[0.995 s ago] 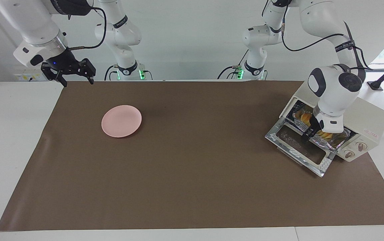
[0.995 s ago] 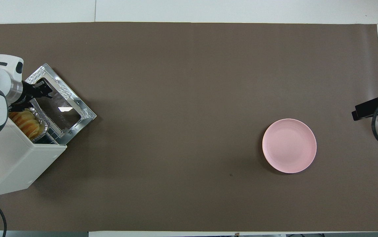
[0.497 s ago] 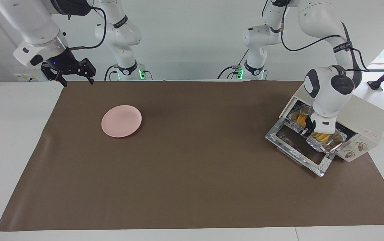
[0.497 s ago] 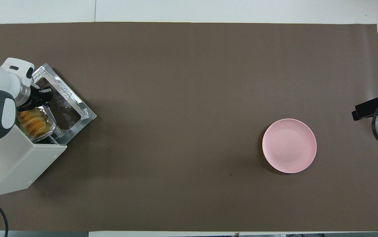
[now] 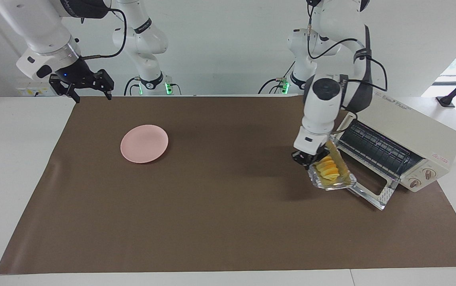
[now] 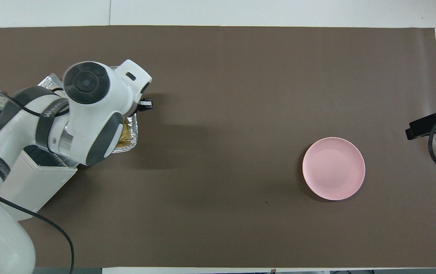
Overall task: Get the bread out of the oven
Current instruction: 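Pull the foil tray out of the oven with the left gripper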
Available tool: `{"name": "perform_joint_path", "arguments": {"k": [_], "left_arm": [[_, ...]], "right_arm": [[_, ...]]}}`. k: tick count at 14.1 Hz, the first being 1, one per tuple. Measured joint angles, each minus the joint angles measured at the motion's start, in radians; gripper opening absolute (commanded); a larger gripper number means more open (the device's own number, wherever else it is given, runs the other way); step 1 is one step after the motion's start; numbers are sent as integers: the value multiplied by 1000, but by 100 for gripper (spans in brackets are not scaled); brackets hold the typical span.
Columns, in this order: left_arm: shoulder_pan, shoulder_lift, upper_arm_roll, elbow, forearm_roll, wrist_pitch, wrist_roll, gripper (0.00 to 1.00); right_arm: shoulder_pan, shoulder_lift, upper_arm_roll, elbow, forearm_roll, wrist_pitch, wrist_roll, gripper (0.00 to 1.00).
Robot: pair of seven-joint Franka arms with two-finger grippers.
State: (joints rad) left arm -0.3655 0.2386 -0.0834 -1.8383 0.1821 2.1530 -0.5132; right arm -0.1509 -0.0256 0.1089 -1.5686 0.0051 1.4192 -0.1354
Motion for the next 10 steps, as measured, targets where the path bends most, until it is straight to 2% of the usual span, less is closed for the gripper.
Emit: {"name": "perform_joint_path", "arguments": {"k": [4,8,10], "left_arm": [[-160,24,0,21,-63,0,-10,0],[-296,154,1,92,-100,11,-67,0],[-319,203,2,111,-103,32,-88,0]], "right_arm": [[-1,0,-1,0,0,0,0,100],[-1,0,-1,0,0,0,0,100],[-1,0,-1,0,0,0,0,100]]}}
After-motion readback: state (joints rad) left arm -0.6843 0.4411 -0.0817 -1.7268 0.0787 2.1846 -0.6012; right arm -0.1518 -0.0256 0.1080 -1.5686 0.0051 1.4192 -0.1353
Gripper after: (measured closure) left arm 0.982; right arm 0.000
